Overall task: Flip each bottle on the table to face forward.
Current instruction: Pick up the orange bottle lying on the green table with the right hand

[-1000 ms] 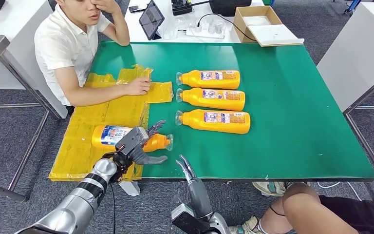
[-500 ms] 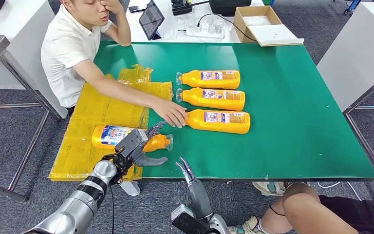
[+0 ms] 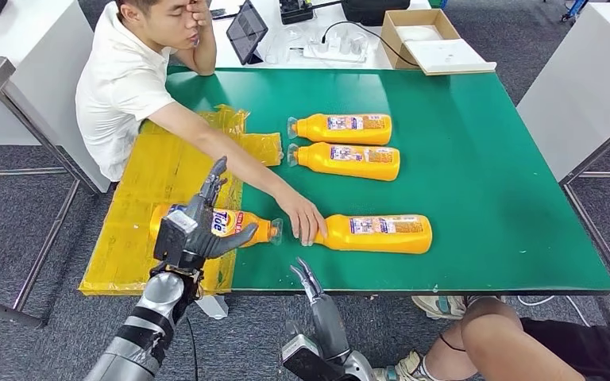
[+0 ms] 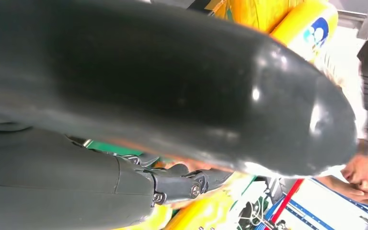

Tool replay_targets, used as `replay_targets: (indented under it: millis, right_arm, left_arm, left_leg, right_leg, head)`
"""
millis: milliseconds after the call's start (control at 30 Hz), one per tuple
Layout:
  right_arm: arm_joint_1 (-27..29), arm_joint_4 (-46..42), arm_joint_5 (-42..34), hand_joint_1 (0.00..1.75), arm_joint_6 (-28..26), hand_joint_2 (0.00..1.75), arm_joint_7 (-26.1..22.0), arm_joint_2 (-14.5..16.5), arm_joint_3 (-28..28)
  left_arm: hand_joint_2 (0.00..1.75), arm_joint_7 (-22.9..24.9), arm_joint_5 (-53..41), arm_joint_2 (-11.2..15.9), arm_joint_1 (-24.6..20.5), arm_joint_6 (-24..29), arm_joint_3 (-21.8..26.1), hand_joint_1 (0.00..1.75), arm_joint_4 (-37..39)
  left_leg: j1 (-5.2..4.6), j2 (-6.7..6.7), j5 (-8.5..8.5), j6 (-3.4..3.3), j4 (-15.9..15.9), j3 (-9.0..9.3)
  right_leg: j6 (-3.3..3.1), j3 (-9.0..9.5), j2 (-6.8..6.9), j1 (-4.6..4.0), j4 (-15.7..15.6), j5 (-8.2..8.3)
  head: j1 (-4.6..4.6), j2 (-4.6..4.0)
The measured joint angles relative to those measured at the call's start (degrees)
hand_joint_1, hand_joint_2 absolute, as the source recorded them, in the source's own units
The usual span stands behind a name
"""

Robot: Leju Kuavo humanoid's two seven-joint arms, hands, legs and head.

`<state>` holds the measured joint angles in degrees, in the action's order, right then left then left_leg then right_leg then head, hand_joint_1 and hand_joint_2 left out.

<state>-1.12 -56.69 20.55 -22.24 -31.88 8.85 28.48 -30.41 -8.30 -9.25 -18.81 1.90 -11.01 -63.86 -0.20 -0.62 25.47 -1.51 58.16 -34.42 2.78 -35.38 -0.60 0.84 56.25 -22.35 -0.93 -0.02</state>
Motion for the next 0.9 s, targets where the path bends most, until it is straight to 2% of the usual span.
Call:
replay_targets:
  millis: [67, 133, 200, 300, 400, 567, 700, 900]
  right_arm:
    - [0.2, -0.5, 0.6, 0.0, -1.4, 0.0, 0.0, -0.3, 0.1]
    - [0.8, -2.5, 3.3, 0.0, -6.4, 0.87, -0.1, -1.2, -0.2]
    - [1.5, -6.5, 7.7, 0.0, -11.2, 1.75, 0.5, -3.1, -1.8]
    - [2.0, -12.6, 13.4, 0.0, -12.6, 1.75, 1.5, -5.3, -6.7]
    - [2.5, -17.3, 16.8, 0.0, -12.9, 1.75, 1.6, -6.4, -11.8]
    - [3.8, -22.6, 26.7, 0.0, -14.0, 1.75, 2.2, -7.9, -17.0]
    - [3.4, -24.9, 35.4, 0.0, -14.2, 1.75, 5.2, -9.7, -19.3]
    - [-0.7, -23.4, 35.3, 0.0, -12.0, 1.75, 11.2, -14.6, -21.5]
  left_arm:
    - [1.75, -1.5, 3.7, -0.4, 2.2, 0.0, -0.4, 0.0, -5.0]
    - [1.75, -3.2, 10.4, -1.0, 5.6, -1.0, -0.6, 0.0, -11.3]
    - [1.75, -4.9, 14.8, -1.5, 9.8, 0.4, -0.7, 0.0, -18.5]
    - [1.75, -6.6, 16.4, -1.7, 14.6, 4.5, -0.5, 0.0, -26.3]
    - [1.75, -6.9, 19.2, -2.0, 17.8, 5.2, -0.3, 0.0, -30.6]
    - [1.75, -7.2, 20.2, -2.1, 21.1, 4.8, 0.9, 0.0, -33.5]
    - [1.75, -7.4, 18.4, -2.1, 22.3, 5.0, 1.5, 0.0, -34.3]
    - [1.75, -7.6, 15.0, -2.1, 22.8, 6.8, 1.9, 0.0, -34.5]
  left_leg:
    - [-0.01, 0.01, 0.0, 0.0, 0.0, -0.02]
    - [-0.03, 0.05, 0.02, -0.01, 0.0, -0.03]
    - [-0.06, 0.07, 0.03, -0.02, 0.0, -0.04]
    - [-0.08, 0.02, 0.04, -0.03, 0.0, -0.05]
    - [-0.09, 0.0, 0.04, -0.04, 0.0, -0.05]
    - [-0.08, 0.03, 0.04, -0.03, 0.0, -0.04]
    - [-0.07, 0.03, 0.03, -0.03, 0.0, -0.04]
    - [-0.13, 0.01, 0.02, -0.06, 0.0, -0.03]
  right_leg:
    - [0.0, -0.02, 0.0, 0.01, 0.0, 0.0]
    - [0.0, -0.03, -0.01, 0.03, 0.0, 0.0]
    - [0.0, -0.06, -0.01, 0.05, 0.0, 0.0]
    - [0.01, -0.07, -0.01, 0.07, 0.0, -0.01]
    - [0.02, -0.06, 0.0, 0.08, -0.1, -0.01]
    - [0.03, -0.06, -0.01, 0.06, 0.0, 0.0]
    - [0.03, -0.05, -0.01, 0.06, 0.0, 0.0]
    - [0.05, -0.02, 0.0, 0.13, 0.0, 0.03]
  head:
    - [-0.01, -0.01]
    - [0.01, -0.01]
    - [0.01, -0.01]
    - [-0.01, -0.01]
    - [-0.01, -0.01]
    - [0.01, -0.01]
    - [0.02, -0.01]
    - [-0.01, -0.01]
